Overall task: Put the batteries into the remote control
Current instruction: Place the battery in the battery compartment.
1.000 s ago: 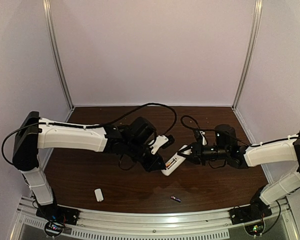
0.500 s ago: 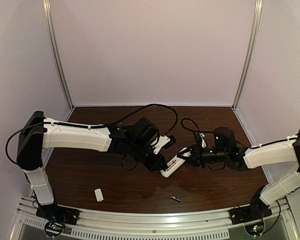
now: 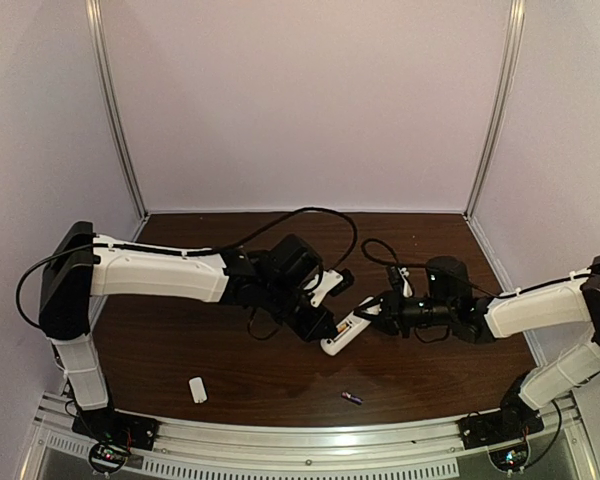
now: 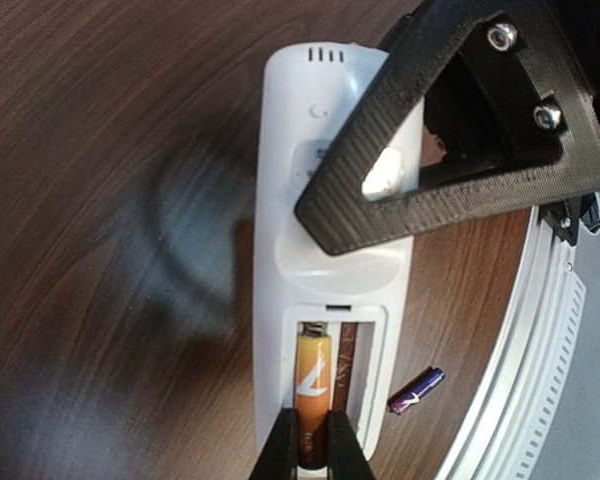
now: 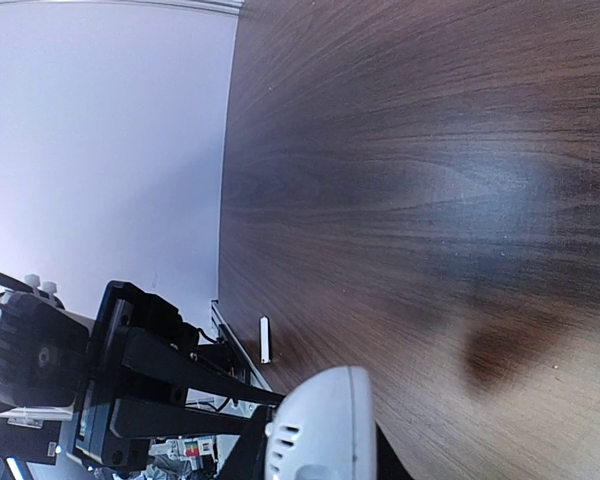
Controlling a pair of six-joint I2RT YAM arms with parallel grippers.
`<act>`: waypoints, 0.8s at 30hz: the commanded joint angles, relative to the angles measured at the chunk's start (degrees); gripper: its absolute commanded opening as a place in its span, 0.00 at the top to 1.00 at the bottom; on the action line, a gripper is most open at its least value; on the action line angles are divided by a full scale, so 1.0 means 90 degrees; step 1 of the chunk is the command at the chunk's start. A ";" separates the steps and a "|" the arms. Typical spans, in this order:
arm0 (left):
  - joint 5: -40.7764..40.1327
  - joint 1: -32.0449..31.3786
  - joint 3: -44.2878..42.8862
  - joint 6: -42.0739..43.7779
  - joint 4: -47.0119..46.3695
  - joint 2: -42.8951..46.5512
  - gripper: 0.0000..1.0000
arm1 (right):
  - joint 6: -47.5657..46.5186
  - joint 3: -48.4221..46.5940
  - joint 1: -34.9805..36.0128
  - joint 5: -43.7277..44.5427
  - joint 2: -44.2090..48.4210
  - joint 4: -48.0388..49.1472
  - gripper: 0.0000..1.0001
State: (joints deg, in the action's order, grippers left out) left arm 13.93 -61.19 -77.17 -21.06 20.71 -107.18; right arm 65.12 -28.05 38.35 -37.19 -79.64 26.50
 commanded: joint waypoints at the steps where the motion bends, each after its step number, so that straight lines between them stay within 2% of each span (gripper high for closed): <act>1: -0.0267 0.0048 -0.0120 -0.0036 -0.0153 -0.0167 0.98 | 0.0250 0.0069 0.0075 -0.0247 -0.0033 0.0615 1.00; 12: -0.0254 0.0038 -0.0088 0.0050 -0.0089 -0.0162 0.92 | 0.0380 0.0121 0.0030 -0.0366 -0.0137 0.0786 1.00; 24: -0.0125 0.0042 -0.0088 0.0116 -0.0093 -0.0142 0.80 | 0.0396 0.0207 -0.0166 -0.0482 -0.0087 0.0786 1.00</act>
State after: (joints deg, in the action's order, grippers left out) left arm 13.78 -61.23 -77.19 -20.71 20.62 -107.33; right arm 67.88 -26.85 37.15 -38.39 -80.97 30.00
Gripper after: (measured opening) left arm 0.198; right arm 0.225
